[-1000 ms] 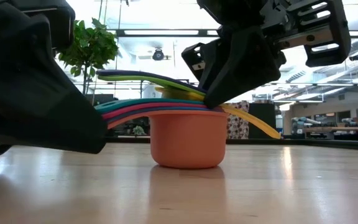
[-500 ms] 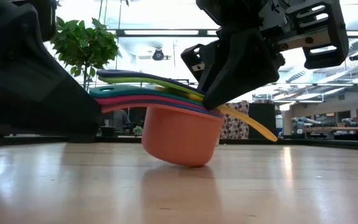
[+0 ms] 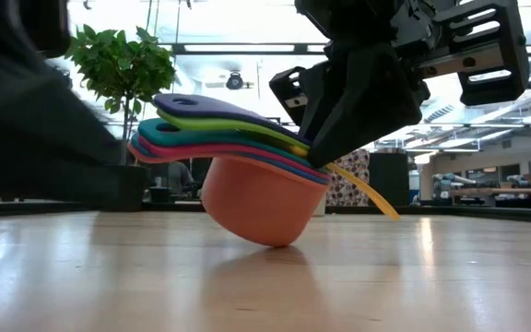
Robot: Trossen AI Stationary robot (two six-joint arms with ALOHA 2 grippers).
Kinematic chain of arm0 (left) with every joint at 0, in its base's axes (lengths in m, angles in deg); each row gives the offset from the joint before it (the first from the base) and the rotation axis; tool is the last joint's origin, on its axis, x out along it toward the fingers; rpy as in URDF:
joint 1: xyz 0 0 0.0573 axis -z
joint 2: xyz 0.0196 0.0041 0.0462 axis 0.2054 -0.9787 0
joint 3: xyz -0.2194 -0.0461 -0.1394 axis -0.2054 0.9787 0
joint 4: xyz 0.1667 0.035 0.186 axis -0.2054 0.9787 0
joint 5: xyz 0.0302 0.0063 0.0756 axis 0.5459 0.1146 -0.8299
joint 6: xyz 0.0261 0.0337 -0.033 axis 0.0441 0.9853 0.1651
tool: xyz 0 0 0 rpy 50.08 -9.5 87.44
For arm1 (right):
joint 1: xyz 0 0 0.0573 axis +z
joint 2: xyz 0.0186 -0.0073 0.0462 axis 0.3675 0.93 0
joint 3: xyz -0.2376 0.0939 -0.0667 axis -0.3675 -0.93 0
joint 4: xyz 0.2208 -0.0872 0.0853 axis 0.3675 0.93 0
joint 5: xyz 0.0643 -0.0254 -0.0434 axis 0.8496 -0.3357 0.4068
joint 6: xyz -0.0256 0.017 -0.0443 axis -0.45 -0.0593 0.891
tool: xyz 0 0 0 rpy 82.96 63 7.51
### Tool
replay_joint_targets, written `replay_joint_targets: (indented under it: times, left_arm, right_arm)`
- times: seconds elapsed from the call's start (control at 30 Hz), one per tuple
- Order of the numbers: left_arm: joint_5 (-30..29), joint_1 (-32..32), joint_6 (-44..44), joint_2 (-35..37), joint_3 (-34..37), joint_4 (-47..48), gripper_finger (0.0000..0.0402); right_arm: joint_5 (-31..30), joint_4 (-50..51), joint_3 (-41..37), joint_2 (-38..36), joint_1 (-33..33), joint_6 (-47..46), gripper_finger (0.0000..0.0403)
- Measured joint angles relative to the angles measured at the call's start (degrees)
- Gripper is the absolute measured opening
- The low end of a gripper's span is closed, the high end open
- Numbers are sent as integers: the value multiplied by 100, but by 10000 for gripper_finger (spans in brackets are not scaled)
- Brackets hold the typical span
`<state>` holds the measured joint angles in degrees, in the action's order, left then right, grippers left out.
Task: Nest measuring cups in basket
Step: Put the stacked measuring cups into the gray bin
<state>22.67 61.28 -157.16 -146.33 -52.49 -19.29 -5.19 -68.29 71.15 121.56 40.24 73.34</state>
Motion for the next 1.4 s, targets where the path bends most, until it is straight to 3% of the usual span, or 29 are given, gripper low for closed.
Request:
replay_joint_targets:
  times: [0.17, 0.4, 0.5, 0.7, 0.97, 1.2, 1.4]
  left_arm:
    - [33, 175, -717, 0, 0, -1, 110]
    - [-1193, 336, -1888, 0, 0, -4, 110]
    - [-1267, 290, -2130, 0, 0, -14, 110]
    - [-461, 89, -2069, 0, 0, -222, 110]
    - [618, -82, -890, 0, 0, -1061, 113]
    - [1734, -189, -885, 0, 0, -1087, 151]
    - [2142, -353, -552, 0, 0, -1268, 166]
  right_arm:
    - [-3, -4, 0, 0, -2, -2, 59]
    - [-2, -13, 0, 0, -11, -2, 57]
    - [-2, -13, 2, 0, -11, -2, 57]
    - [-2, -17, 2, -2, -13, -4, 57]
    - [0, -20, 2, -5, -19, -4, 57]
    - [2, -26, 4, -7, -108, -4, 57]
    - [2, -31, 7, -7, -142, -7, 57]
